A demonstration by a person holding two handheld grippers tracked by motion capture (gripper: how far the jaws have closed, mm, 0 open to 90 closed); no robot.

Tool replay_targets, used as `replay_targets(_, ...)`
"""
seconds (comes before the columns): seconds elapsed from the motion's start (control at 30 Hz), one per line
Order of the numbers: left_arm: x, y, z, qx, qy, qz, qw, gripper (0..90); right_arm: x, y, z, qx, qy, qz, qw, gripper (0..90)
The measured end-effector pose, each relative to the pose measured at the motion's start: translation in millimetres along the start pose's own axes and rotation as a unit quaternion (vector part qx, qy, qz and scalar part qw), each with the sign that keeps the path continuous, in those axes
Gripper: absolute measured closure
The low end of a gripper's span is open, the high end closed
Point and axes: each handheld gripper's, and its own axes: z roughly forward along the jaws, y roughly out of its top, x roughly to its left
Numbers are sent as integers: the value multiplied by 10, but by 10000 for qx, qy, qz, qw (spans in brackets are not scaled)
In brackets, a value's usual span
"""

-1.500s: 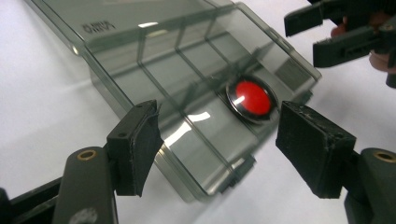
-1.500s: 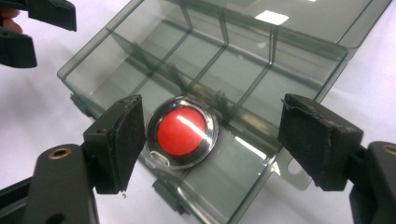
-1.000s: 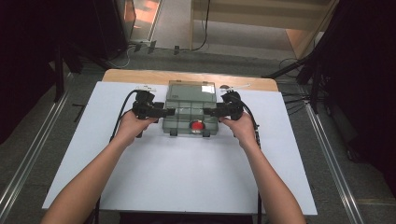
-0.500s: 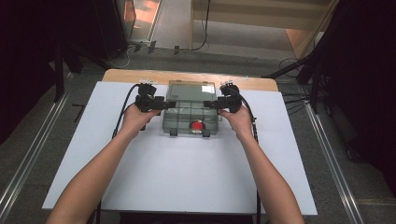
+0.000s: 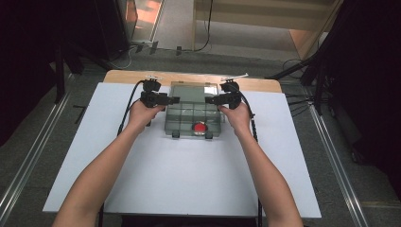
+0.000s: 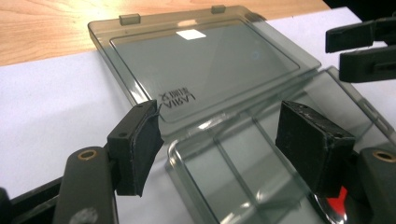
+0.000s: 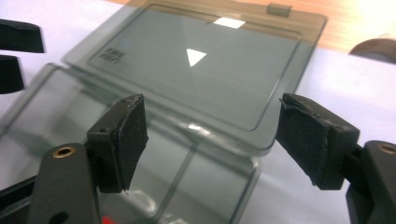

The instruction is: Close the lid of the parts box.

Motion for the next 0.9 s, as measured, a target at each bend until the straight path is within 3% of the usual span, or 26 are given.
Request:
replay_targets(0.1, 11, 13, 44, -45, 46, -51, 10000, 304, -34, 16, 43, -6, 22, 159, 9999, 258)
replay_targets(0.37, 62, 70, 186, 97, 225, -111, 9996, 304, -66, 46, 136, 63, -190, 185, 9996, 261)
replay_targets(0.5, 100, 73, 250, 24, 328, -225, 9992, 305, -91, 49, 210, 108, -302, 278, 9991, 261)
replay_targets(0.9, 128, 74, 391, 200, 495, -312, 9981, 305, -165, 59, 339, 188, -407, 478, 9978, 261)
